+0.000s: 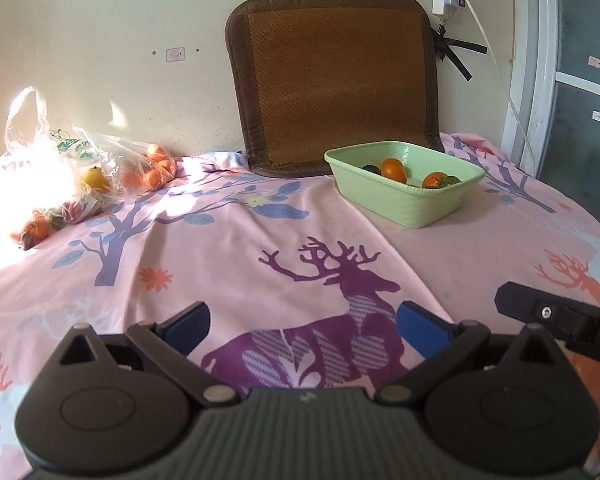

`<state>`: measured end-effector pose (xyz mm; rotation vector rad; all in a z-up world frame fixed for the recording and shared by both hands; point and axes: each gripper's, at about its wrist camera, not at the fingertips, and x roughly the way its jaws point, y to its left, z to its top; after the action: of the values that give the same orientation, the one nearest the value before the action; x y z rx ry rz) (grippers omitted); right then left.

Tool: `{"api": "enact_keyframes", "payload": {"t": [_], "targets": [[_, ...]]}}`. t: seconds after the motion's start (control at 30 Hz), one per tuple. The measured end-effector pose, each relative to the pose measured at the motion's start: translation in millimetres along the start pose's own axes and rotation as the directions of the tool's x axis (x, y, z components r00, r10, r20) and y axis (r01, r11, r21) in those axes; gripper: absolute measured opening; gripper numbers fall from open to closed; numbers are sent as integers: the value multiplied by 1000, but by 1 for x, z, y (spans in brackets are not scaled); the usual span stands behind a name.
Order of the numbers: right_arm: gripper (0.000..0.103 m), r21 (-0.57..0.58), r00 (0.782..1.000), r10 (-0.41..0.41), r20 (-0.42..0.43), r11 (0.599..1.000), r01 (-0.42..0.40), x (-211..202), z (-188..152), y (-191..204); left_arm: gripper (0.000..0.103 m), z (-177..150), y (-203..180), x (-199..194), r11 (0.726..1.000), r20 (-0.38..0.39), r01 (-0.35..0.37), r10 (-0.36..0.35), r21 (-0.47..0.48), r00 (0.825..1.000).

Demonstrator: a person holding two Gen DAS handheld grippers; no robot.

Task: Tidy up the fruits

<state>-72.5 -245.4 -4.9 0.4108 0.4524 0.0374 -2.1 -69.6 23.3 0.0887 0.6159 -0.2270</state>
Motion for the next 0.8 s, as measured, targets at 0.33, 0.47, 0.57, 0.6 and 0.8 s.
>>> {"api": "enact_keyframes", "payload": {"t": [0.33, 0.47, 0.57, 0.6, 0.8], "targets": [[58, 7, 1000, -3, -1, 1000, 3, -1, -2, 1, 103, 0, -3, -4, 1000, 23, -9, 9, 16, 1000], [58, 11, 1000, -8, 0, 1000, 8, -2, -2, 0, 103, -2, -3, -1, 1000, -3, 0, 0, 10, 1000], [59, 13, 1000, -13, -4, 1000, 13, -1, -3, 0, 103, -3, -4, 2, 1000, -19, -5, 5, 7, 1000], [59, 15, 1000, -13, -7, 1000, 13, 0, -3, 0, 103, -3, -3, 2, 1000, -22, -6, 6, 5, 1000], [61, 20, 1000, -16, -6, 1000, 16, -2, -4, -1, 103, -4, -5, 2, 1000, -31, -6, 6, 5, 1000]]}}
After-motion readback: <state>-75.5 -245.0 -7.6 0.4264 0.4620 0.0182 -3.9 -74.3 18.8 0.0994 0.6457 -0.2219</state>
